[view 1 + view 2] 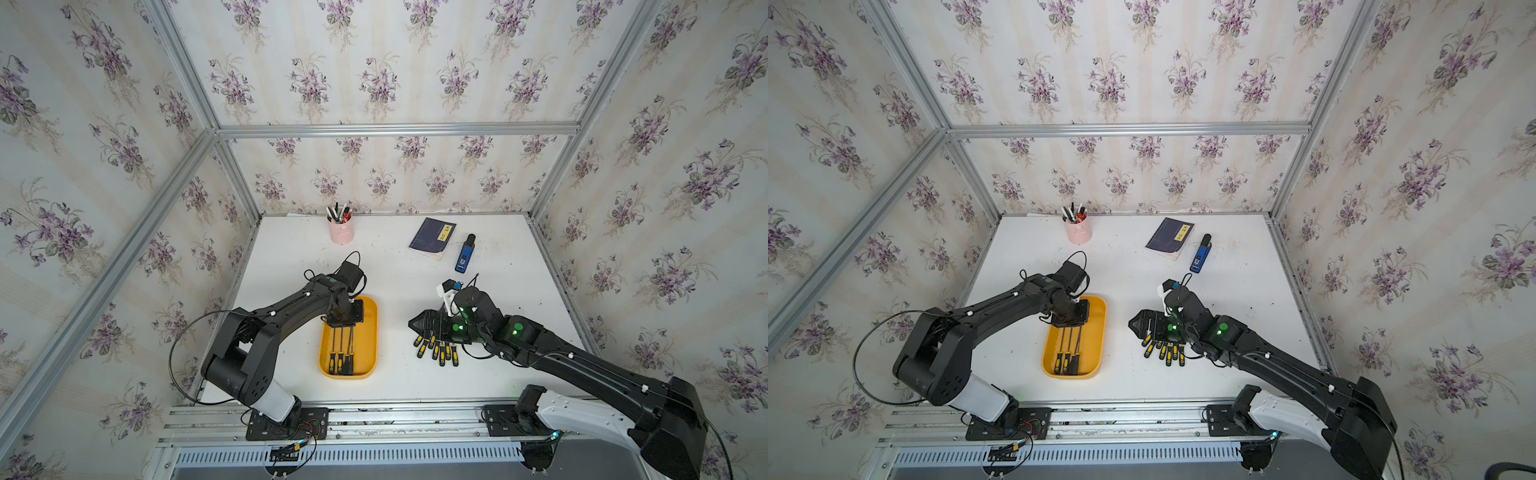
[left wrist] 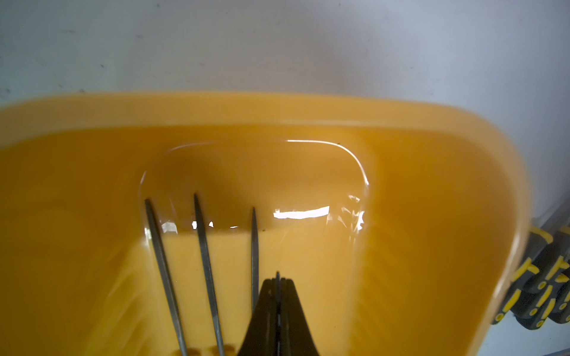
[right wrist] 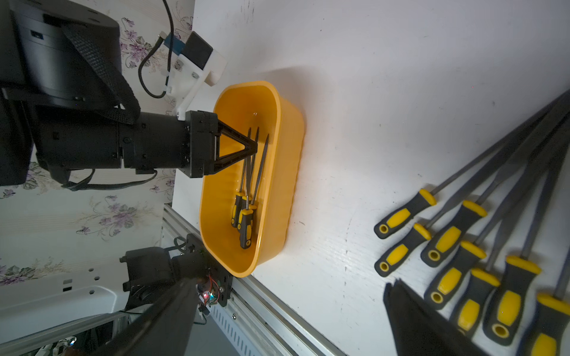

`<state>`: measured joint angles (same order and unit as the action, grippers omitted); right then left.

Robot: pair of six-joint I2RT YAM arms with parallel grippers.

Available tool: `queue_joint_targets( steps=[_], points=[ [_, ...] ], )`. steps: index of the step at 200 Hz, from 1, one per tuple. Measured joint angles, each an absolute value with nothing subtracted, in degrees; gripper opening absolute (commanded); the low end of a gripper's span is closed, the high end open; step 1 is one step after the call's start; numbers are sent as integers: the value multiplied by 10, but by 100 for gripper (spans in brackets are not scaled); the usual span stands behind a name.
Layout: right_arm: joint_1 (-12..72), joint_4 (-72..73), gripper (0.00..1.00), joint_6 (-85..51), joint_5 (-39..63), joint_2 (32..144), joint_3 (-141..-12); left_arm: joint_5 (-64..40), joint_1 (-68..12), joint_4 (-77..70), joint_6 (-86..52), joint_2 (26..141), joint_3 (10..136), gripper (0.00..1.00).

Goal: Put the file tool into the storage box
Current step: Place the file tool in the storage box.

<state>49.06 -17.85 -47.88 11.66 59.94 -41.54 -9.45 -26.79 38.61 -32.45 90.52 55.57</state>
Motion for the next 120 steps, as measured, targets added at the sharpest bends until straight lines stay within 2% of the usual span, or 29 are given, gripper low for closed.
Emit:
queue_joint_targets(
  steps=[120],
  points=[
    [491, -178, 100, -483, 111, 586, -389, -95, -272, 371, -326, 921, 549, 0]
  ],
)
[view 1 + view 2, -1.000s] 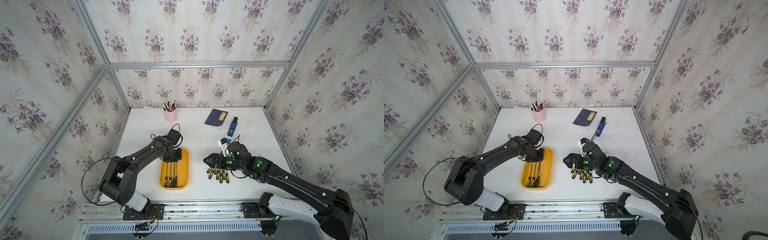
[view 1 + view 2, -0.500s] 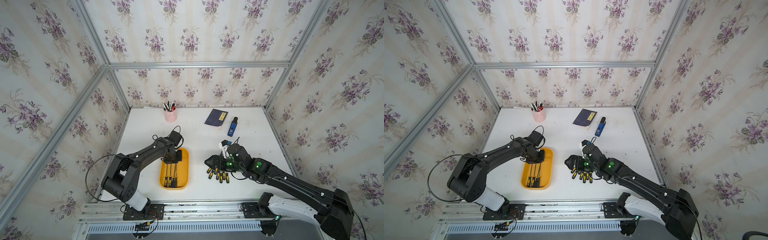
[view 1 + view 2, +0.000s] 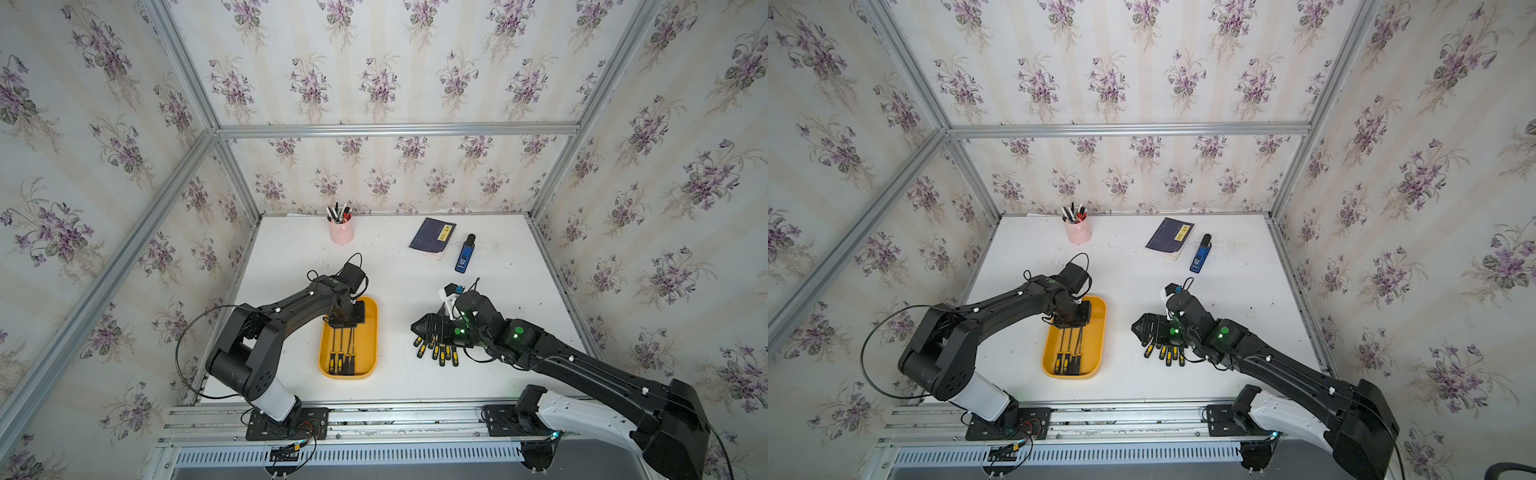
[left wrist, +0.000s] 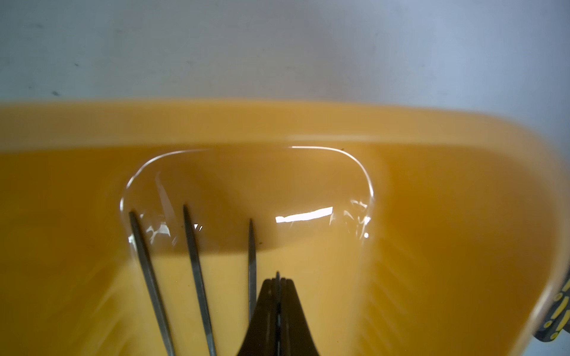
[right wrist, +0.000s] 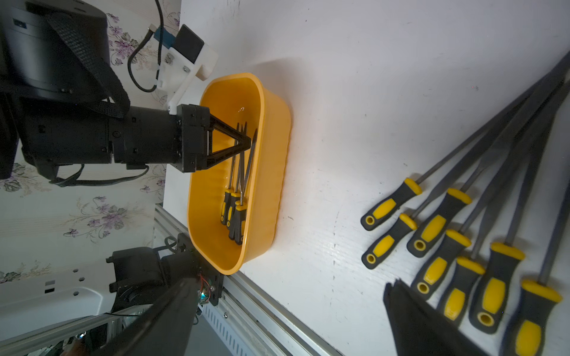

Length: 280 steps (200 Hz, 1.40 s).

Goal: Put the file tool into the storage box
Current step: Place the file tool in the storage box, then pick up the file tool from the center of the board.

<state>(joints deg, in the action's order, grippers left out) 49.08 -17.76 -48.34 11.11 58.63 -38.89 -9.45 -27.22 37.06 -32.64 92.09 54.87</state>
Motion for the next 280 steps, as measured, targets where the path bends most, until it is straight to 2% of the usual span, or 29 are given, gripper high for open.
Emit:
queue_joint_targets(
  steps=[32, 99, 150, 184, 223, 280],
  points=[
    [491, -178, 100, -486, 111, 580, -383, -95, -274, 366, -326, 924, 544, 0],
    [491, -177, 100, -495, 104, 575, -372, -94, -274, 364, -328, 923, 541, 21],
    [491, -176, 100, -497, 100, 568, -367, -92, -274, 365, -328, 909, 541, 25],
    [489, -187, 100, -509, 82, 555, -368, -93, -274, 382, -331, 888, 564, 33],
    [439, -282, 94, -542, 26, 573, -370, -105, -274, 412, -330, 841, 643, 47],
    [434, -361, 80, -544, 10, 655, -367, -167, -275, 427, -321, 774, 759, 50]
  ],
)
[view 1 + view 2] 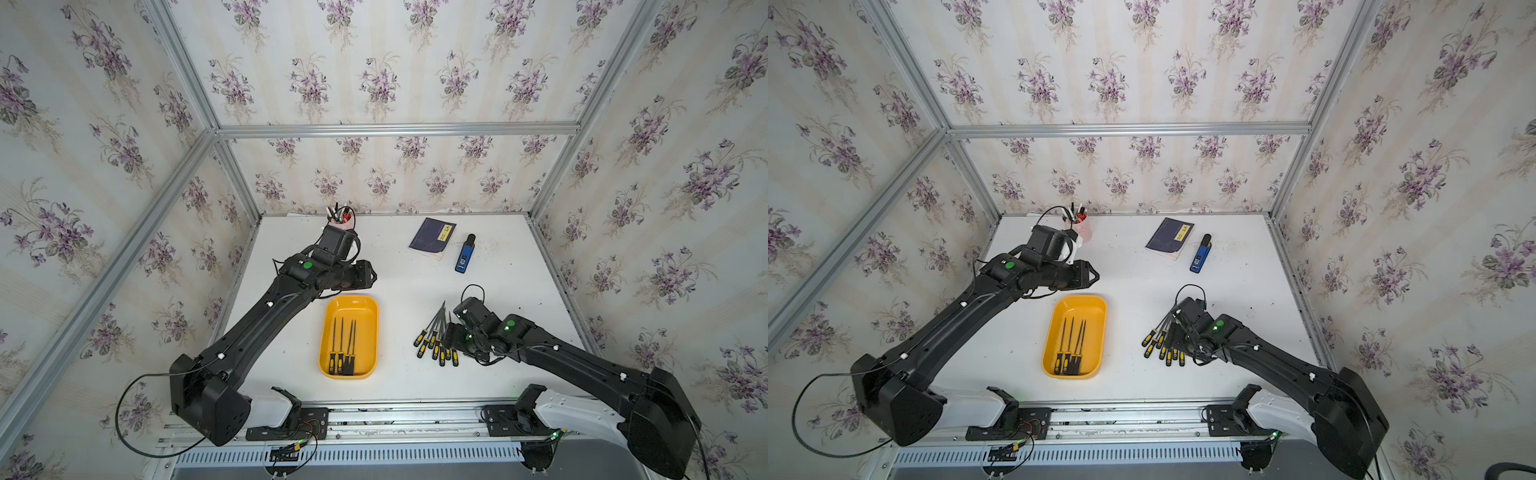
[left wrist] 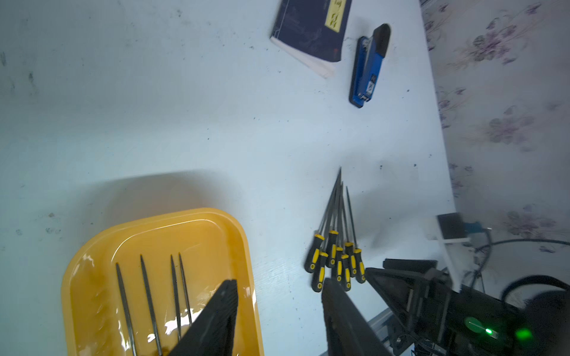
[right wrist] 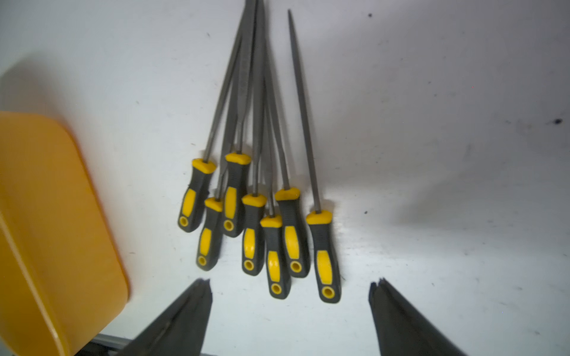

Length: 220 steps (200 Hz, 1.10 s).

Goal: Put the file tool into the storage box
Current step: Pick up the file tool from the center of the board.

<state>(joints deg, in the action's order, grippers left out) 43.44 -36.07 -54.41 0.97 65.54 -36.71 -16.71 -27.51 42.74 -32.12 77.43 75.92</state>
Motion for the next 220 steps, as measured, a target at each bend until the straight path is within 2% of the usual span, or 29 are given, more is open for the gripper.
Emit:
queue_joint_targets(
  steps=[12, 41, 65, 142, 220],
  points=[
    [434, -366, 75, -540, 10, 671, -367, -178, -276, 431, -321, 767, 770, 50],
    [434, -375, 55, -535, 10, 698, -367, -201, -277, 441, -322, 751, 775, 50],
    [434, -375, 45, -525, 10, 716, -366, -212, -278, 448, -326, 740, 766, 50],
    [434, -377, 38, -507, 14, 770, -371, -220, -278, 452, -331, 736, 750, 50],
    [434, -378, 21, -494, 8, 793, -377, -222, -278, 452, -331, 742, 747, 50]
  ],
)
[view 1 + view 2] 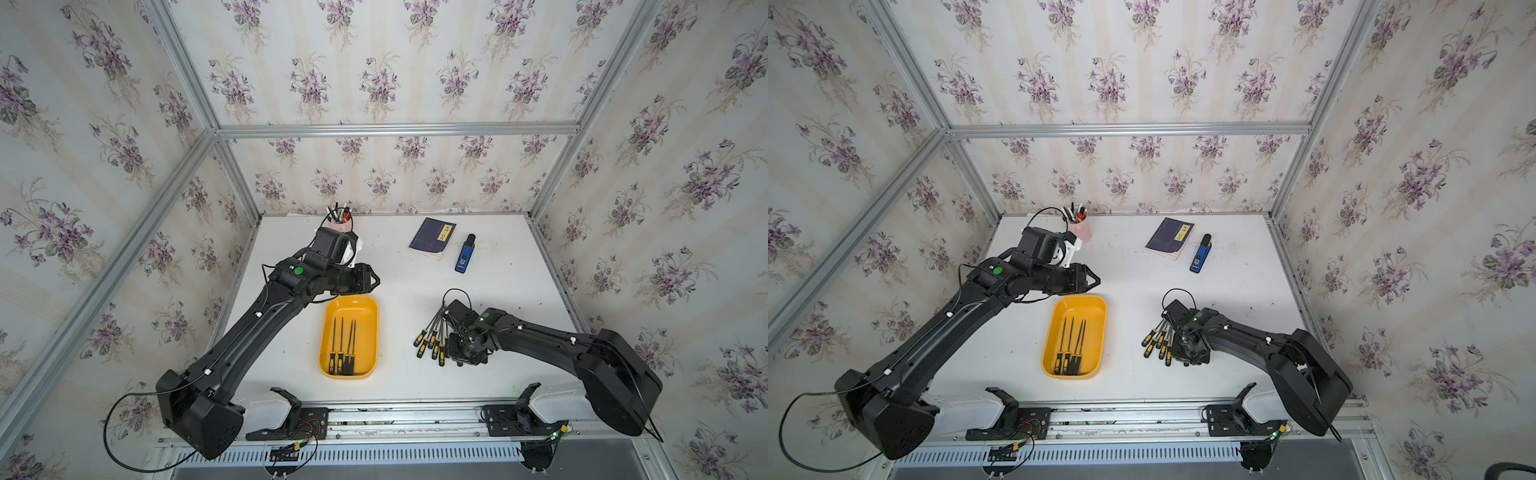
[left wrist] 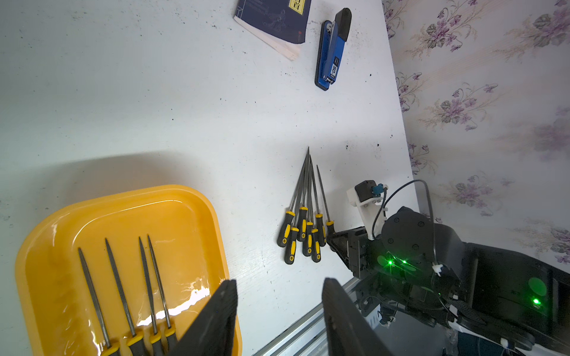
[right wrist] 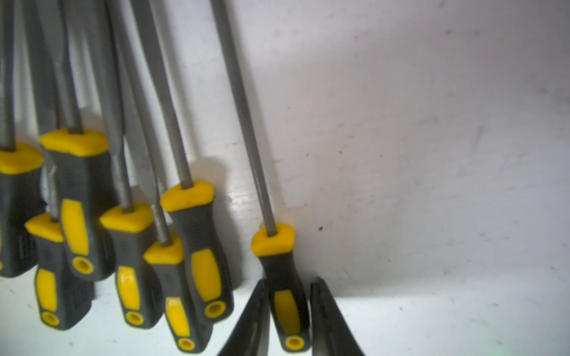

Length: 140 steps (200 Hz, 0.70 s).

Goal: Put the file tool into the storage box
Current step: Pick up the file tool from the center of the board.

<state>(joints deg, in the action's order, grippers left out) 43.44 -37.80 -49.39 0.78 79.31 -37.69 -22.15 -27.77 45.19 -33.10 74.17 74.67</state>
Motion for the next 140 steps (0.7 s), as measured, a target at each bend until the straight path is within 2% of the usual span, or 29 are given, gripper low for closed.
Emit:
queue_joint_targets(
  steps=[37, 51, 88, 108, 140],
  points=[
    [434, -377, 8, -493, 8, 783, -377, -224, -277, 452, -333, 743, 744, 50],
    [434, -380, 6, -493, 10, 765, -385, -229, -277, 452, -333, 745, 744, 51],
    [433, -383, 5, -478, 8, 661, -425, -279, -274, 429, -348, 762, 750, 52],
    [433, -364, 6, -465, 18, 594, -437, -328, -274, 392, -370, 778, 744, 61],
    [434, -291, 6, -454, 73, 512, -422, -396, -275, 323, -421, 811, 732, 63]
  ],
)
